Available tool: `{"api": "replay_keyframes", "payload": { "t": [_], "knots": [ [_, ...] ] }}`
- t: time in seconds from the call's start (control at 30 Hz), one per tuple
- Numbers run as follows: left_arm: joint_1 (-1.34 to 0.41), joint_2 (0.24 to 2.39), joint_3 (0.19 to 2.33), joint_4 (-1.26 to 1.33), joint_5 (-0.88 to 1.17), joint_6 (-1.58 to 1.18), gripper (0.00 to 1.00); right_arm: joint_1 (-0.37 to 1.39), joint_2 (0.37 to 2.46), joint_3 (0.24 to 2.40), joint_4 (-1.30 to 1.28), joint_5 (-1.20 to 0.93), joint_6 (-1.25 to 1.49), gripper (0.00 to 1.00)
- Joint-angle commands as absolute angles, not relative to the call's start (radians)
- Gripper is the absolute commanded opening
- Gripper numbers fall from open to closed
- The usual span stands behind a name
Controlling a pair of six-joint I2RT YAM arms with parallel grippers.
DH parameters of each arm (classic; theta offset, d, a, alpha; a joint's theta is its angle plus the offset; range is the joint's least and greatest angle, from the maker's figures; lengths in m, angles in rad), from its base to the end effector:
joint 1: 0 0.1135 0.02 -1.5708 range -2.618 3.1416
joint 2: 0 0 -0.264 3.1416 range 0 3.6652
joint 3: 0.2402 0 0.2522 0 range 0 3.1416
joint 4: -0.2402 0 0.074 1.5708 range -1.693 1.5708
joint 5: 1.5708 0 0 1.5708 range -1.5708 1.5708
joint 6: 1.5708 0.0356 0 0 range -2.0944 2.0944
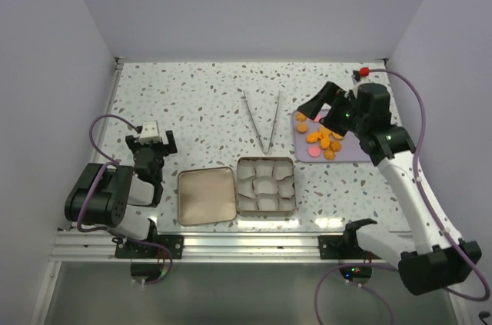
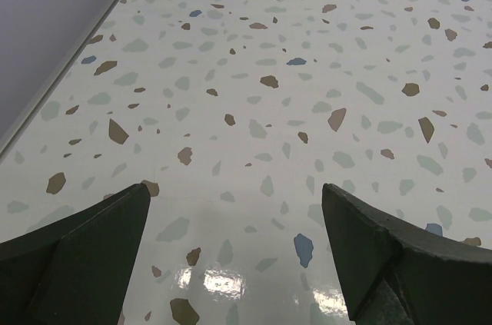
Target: Pack the cookies
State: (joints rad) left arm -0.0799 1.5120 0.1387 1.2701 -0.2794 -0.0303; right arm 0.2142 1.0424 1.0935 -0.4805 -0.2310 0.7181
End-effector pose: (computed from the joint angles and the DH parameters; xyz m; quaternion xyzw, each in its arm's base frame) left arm 0.2191 -0.0077 0.1375 -0.0750 0.7375 0.0667 0.6679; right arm 0.2203 0.0563 0.3687 0.1481 0.8250 0.3278 0.4358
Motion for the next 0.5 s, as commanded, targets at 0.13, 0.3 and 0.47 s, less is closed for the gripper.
{"api": "replay_keyframes", "payload": {
  "t": [0.13, 0.3, 0.47],
  "knots": [
    [-0.080, 1.513, 0.156, 1.382, -0.284, -0.012, 1.00, 0.471, 1.463, 1.548, -0.986, -0.093, 0.511, 0.99],
    [-0.098, 1.508, 0.150, 1.399, -0.369, -0.008, 1.00, 0.483, 1.630, 1.701, -1.050, -0.066, 0.447, 0.99],
    [-0.112, 1.359, 0.473, 0.706, -0.506, -0.015, 1.00, 0.485, 1.738, 1.799, -1.009, -0.066, 0.416, 0.99]
  ]
}}
